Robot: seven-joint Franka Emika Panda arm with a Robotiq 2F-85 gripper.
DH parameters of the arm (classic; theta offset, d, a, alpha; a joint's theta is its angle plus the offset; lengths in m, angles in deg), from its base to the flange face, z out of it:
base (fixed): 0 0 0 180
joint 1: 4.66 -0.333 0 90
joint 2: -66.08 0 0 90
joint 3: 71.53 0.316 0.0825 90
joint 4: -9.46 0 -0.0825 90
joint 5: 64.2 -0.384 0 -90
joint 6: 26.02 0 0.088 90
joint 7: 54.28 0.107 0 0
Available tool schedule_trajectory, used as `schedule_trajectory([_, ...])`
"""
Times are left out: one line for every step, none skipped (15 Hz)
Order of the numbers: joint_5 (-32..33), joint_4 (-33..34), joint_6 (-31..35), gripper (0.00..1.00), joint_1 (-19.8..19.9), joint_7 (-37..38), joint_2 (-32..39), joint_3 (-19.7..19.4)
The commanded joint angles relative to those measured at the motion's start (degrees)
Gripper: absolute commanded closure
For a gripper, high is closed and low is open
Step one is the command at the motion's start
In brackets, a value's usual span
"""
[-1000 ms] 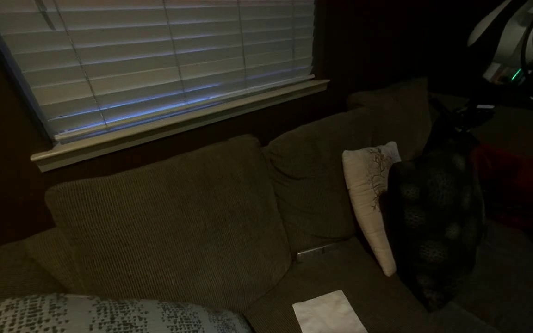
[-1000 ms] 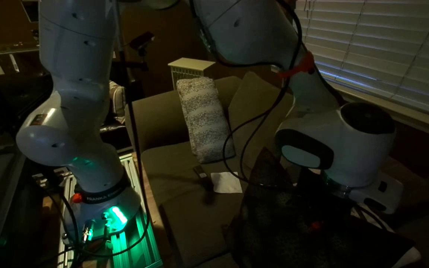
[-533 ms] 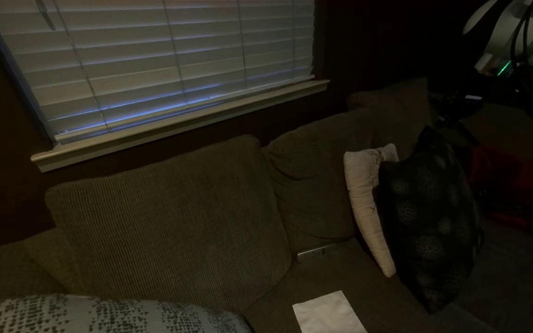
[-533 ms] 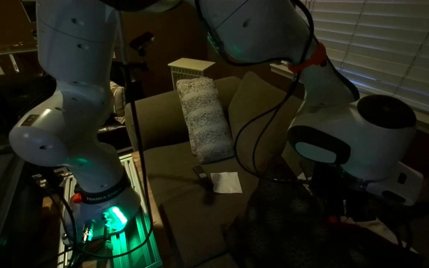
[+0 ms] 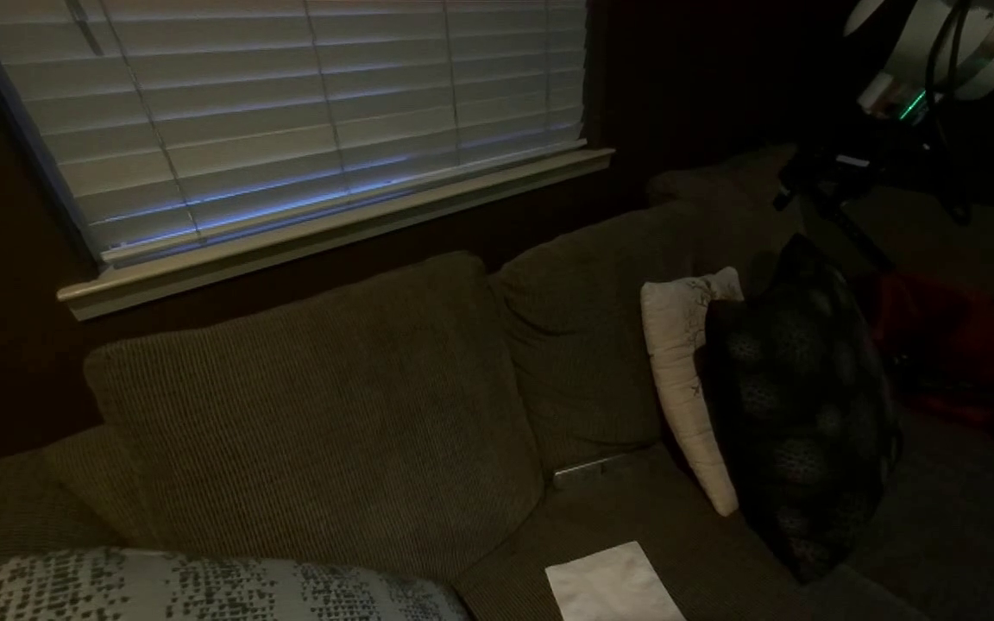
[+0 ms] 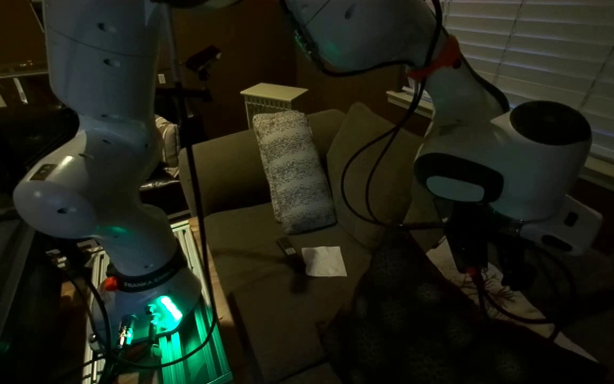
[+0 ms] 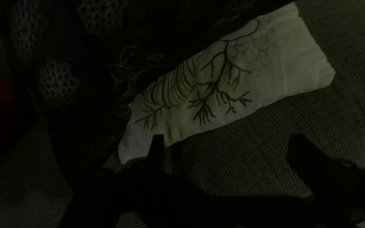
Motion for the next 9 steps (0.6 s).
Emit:
schedule_trajectory([2.82, 3.75, -1.72, 0.00, -2.87, 11.12, 2.69, -1.01])
schedule_trajectory([4.41, 4.66, -2.21, 0.00, -4.11, 14.75, 3.62, -1.67])
schedule_trajectory([6.41, 5.64, -2.73, 0.00, -5.22, 18.18, 4.61, -2.25])
schedule_trajectory([8.38, 6.66, -3.44, 0.00, -6.13, 21.58, 5.52, -2.76])
schedule_trajectory([10.64, 7.97, -4.89, 0.00, -7.04, 24.94, 6.60, -3.31])
schedule_trajectory([12.78, 9.08, -6.67, 0.00, -7.84, 27.28, 7.47, -3.79])
schedule_trajectory([9.95, 5.07, -3.26, 0.00, -5.50, 22.53, 4.58, -1.40])
schedule_trajectory([11.30, 6.00, -4.26, 0.00, -6.27, 24.65, 5.44, -1.83])
schedule_trajectory([11.81, 6.75, -4.68, 0.00, -6.66, 25.60, 6.10, -2.02])
